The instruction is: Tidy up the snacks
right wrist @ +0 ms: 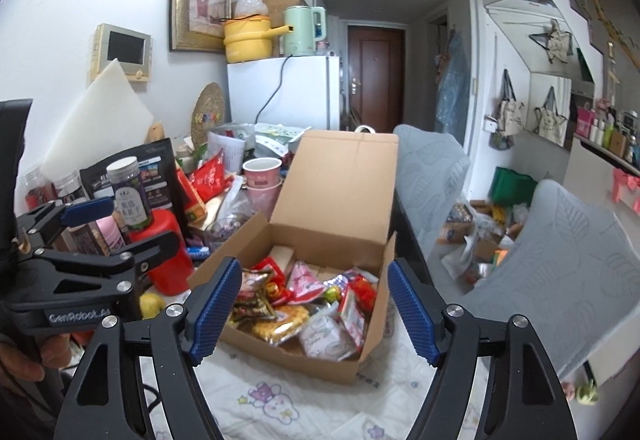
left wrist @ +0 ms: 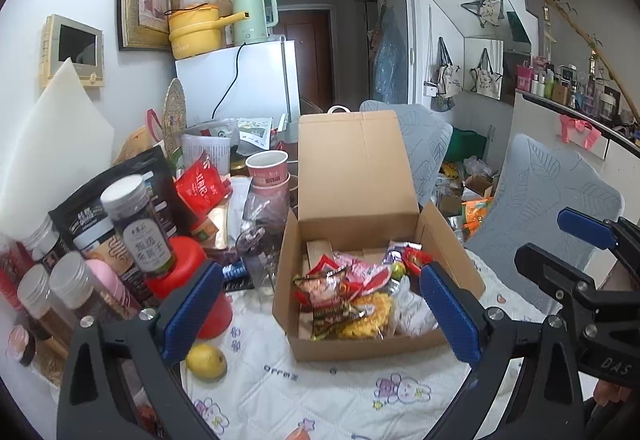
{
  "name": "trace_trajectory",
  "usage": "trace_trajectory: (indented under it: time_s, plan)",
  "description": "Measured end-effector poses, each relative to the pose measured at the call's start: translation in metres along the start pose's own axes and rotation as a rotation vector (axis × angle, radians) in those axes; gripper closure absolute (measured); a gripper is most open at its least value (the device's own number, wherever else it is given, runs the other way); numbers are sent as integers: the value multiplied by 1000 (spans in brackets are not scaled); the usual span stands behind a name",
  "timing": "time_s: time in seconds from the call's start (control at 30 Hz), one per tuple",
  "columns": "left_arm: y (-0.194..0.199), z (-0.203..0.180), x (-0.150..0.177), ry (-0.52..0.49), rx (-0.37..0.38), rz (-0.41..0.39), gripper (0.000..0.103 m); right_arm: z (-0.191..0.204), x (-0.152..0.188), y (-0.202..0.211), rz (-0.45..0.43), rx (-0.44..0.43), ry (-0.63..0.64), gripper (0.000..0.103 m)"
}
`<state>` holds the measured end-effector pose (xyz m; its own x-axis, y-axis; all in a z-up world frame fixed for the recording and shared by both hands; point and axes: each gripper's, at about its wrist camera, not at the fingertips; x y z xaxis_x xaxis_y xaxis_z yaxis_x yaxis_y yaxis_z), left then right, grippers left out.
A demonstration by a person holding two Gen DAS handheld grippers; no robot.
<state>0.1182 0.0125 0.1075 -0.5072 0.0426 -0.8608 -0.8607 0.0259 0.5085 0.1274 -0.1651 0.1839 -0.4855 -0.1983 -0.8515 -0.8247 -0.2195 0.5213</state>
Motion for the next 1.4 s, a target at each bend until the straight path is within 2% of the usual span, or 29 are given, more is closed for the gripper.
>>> trace_trajectory:
  time_s: [0.1, 0.47, 0.63, 0.9, 1.4]
  plan:
    - [5, -1, 9, 8, 0, 7, 2, 2, 12, 4, 14, 16, -3, 24]
    - [2, -8, 44, 19, 32, 89, 2, 0, 50, 7, 104, 52, -57, 24]
    - [1, -12, 55, 5, 27, 100, 2, -2, 61, 6, 132, 62, -71, 24]
    - [-5, -17, 62, -9, 40, 126, 2, -3, 71, 1, 172, 65, -76, 24]
    - [-8, -23, 63, -18, 53, 142, 2, -4, 71, 1, 174, 80, -70, 24]
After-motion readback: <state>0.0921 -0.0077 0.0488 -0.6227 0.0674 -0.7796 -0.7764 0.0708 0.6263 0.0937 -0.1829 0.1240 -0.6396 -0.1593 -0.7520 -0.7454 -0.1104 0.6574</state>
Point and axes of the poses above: each gripper's, at about its wrist camera, not at the fingertips, and y roughly against the way its jaws point, z to its left, x to its underside, and after that the axes turned 3 degrees about x, right-handed
